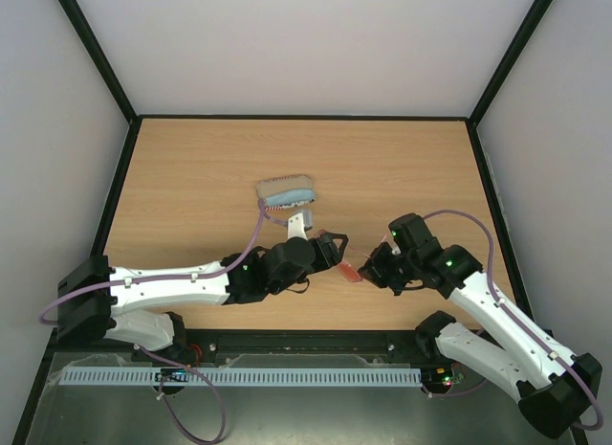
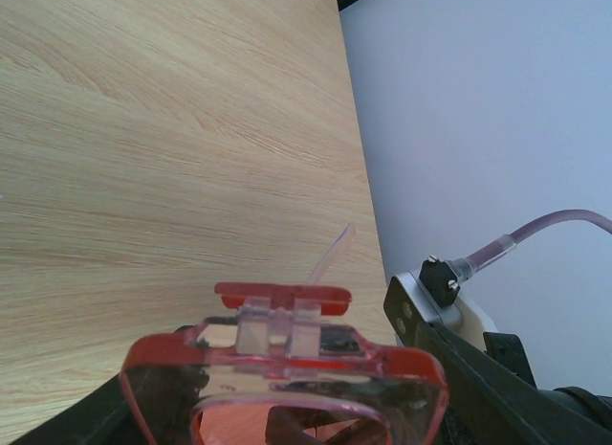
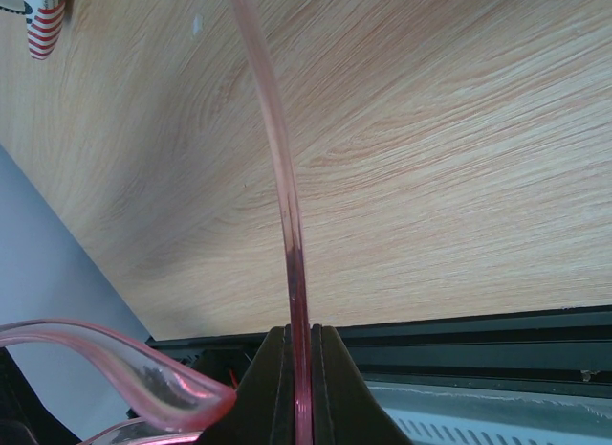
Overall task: Organize the sunglasses
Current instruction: Fold the sunglasses.
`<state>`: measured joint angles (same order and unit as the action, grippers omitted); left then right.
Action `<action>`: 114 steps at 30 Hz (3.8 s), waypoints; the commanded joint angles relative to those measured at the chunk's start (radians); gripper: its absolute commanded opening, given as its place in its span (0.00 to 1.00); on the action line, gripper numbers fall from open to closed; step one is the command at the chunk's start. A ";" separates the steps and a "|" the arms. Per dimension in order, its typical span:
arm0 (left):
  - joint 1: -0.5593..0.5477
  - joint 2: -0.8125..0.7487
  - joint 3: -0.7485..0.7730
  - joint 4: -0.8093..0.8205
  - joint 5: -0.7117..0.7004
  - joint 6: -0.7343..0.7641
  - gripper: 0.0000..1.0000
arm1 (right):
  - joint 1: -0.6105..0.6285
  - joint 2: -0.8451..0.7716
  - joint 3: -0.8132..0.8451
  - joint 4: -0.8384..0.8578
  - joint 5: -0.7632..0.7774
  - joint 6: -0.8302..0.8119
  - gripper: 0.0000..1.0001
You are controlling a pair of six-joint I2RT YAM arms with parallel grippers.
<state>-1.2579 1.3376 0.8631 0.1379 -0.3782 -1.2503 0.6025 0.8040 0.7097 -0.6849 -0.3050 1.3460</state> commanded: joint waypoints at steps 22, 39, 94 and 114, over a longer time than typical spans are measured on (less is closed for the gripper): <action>0.005 0.023 -0.004 -0.009 -0.013 -0.015 0.47 | 0.006 0.010 0.032 -0.047 0.014 -0.023 0.01; 0.011 0.028 -0.010 0.004 -0.007 -0.019 0.44 | 0.006 0.018 0.037 -0.043 0.016 -0.028 0.15; 0.045 -0.142 -0.134 -0.019 0.031 0.000 0.43 | 0.007 0.256 0.291 0.028 0.126 -0.190 0.28; 0.051 -0.098 -0.120 0.031 0.033 0.003 0.43 | 0.115 0.189 0.164 0.067 0.091 -0.135 0.18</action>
<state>-1.2167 1.2324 0.7372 0.1322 -0.3401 -1.2598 0.7017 1.0142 0.8906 -0.6151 -0.1963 1.1946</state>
